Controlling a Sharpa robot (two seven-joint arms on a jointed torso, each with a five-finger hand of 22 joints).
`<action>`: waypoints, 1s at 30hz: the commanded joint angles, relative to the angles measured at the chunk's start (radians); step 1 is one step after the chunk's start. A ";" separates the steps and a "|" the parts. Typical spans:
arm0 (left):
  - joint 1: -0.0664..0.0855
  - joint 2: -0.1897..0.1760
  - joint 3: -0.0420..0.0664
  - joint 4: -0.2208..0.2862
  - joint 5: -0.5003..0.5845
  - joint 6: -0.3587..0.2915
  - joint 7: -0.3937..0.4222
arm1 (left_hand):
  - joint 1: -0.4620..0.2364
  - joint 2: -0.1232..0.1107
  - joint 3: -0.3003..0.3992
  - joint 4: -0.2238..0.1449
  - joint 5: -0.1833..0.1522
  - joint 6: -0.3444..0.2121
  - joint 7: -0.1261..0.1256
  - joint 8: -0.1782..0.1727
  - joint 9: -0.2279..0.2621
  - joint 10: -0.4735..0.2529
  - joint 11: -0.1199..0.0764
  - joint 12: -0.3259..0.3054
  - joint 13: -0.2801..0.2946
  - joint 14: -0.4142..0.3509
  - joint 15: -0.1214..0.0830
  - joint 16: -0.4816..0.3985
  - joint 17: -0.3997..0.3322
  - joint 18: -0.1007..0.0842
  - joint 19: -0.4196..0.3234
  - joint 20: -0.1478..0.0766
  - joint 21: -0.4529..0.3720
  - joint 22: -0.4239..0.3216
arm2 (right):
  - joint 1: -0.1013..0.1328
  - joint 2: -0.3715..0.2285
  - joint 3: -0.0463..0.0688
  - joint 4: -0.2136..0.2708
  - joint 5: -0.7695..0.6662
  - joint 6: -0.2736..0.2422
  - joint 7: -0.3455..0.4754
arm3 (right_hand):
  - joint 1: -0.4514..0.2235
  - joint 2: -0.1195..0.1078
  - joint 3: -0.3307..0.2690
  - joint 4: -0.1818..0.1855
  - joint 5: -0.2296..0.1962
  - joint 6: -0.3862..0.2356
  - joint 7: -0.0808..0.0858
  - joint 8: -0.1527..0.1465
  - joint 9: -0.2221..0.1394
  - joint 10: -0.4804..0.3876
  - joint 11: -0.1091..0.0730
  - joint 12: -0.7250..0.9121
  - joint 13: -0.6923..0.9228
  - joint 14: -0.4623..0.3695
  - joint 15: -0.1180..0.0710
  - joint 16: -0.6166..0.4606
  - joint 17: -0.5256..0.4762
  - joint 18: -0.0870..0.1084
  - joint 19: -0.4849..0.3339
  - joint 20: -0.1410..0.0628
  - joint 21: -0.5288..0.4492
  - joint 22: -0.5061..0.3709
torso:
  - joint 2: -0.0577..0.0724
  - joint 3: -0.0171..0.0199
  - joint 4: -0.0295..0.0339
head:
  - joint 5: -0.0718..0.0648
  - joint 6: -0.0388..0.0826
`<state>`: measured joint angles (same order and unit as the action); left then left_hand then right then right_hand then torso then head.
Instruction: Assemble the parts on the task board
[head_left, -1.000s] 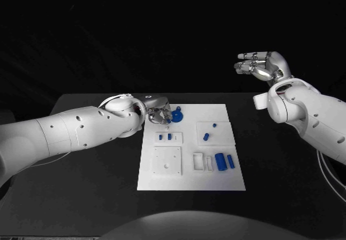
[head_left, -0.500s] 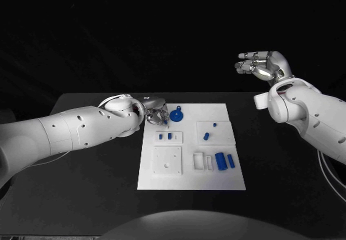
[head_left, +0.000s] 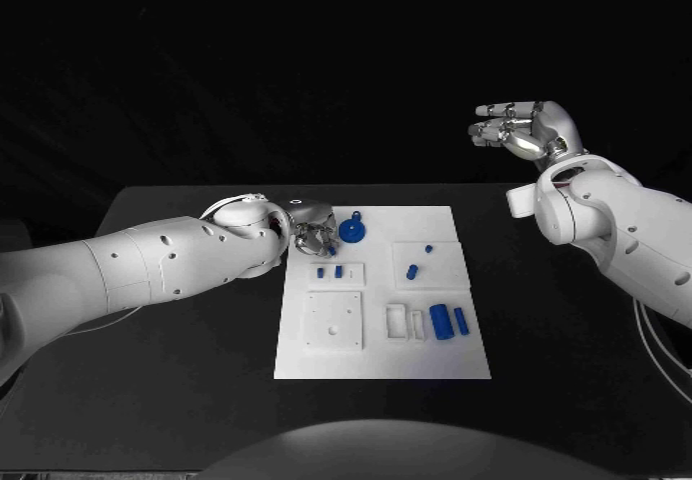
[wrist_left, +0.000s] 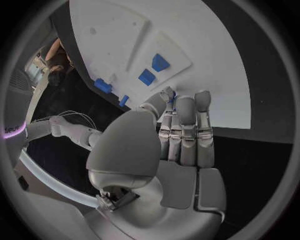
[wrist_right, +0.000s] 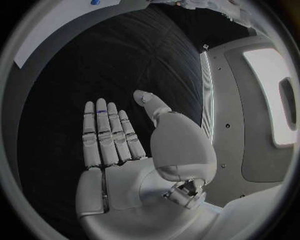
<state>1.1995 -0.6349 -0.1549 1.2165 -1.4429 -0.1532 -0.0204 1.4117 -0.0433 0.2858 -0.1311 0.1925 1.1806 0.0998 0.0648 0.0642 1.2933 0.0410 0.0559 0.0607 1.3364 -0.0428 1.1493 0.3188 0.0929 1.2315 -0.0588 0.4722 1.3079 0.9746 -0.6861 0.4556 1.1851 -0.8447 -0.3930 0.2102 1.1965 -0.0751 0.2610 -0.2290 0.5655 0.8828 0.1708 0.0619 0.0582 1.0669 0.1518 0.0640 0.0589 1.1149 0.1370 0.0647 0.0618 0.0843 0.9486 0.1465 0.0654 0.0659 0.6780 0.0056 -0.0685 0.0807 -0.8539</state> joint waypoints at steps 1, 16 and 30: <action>-0.001 0.002 0.000 0.001 0.004 0.021 0.001 | 0.010 0.001 0.002 -0.001 0.000 -0.005 -0.001 -0.002 0.001 -0.006 0.003 0.003 -0.001 0.004 0.002 -0.003 0.002 0.018 0.005 0.000 -0.005 0.018 | 0.000 0.000 0.000 0.002 -0.006 0.009 0.008 | 0.008 0.004 -0.004 0.001 0.006 0.008 0.000 -0.005 -0.001 -0.009 0.001 -0.004 -0.001 -0.006 0.003 -0.004 -0.001 0.002 -0.008 0.003 0.001 -0.001 | 0.000 -0.0001 0.0009 | -0.001 0.000; -0.001 0.004 -0.002 -0.002 0.004 0.019 -0.006 | 0.010 0.001 0.002 -0.001 -0.001 -0.006 -0.001 -0.002 0.001 -0.006 0.003 0.003 -0.001 0.003 0.002 -0.004 0.002 0.018 0.005 0.000 -0.006 0.018 | 0.000 0.001 0.000 0.002 -0.006 0.010 0.008 | 0.008 0.004 -0.004 0.001 0.006 0.008 0.000 -0.005 -0.001 -0.009 0.001 -0.004 -0.001 -0.006 0.003 -0.004 -0.001 0.002 -0.008 0.003 0.001 -0.001 | 0.000 -0.0003 0.0006 | -0.003 -0.001; -0.002 0.018 -0.009 -0.009 -0.015 0.019 -0.010 | 0.012 0.002 0.002 0.000 -0.001 -0.006 -0.001 -0.002 0.001 -0.007 0.004 0.003 -0.001 0.003 0.002 -0.006 0.003 0.018 0.005 0.000 -0.006 0.018 | 0.000 0.001 0.000 0.002 -0.006 0.012 0.007 | 0.006 0.006 -0.002 -0.001 0.006 0.016 -0.001 -0.004 -0.001 -0.008 0.000 -0.004 -0.002 -0.006 0.003 -0.004 -0.002 0.002 -0.008 0.002 0.001 -0.001 | 0.000 0.0002 0.0002 | -0.005 -0.001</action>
<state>1.1997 -0.6208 -0.1620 1.2059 -1.4466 -0.1460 -0.0295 1.4117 -0.0434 0.2859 -0.1311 0.1925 1.1804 0.0997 0.0628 0.0640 1.2896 0.0446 0.0559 0.0609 1.3364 -0.0428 1.1493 0.3211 0.0922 1.2314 -0.0587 0.4722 1.3076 0.9746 -0.6860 0.4556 1.1854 -0.8449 -0.3925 0.2103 1.1965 -0.0751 0.2610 -0.2290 0.5655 0.8906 0.1705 0.0619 0.0583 1.0670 0.1518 0.0640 0.0590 1.1149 0.1370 0.0647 0.0618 0.0843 0.9486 0.1465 0.0653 0.0659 0.6780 0.0054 -0.0680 0.0759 -0.8549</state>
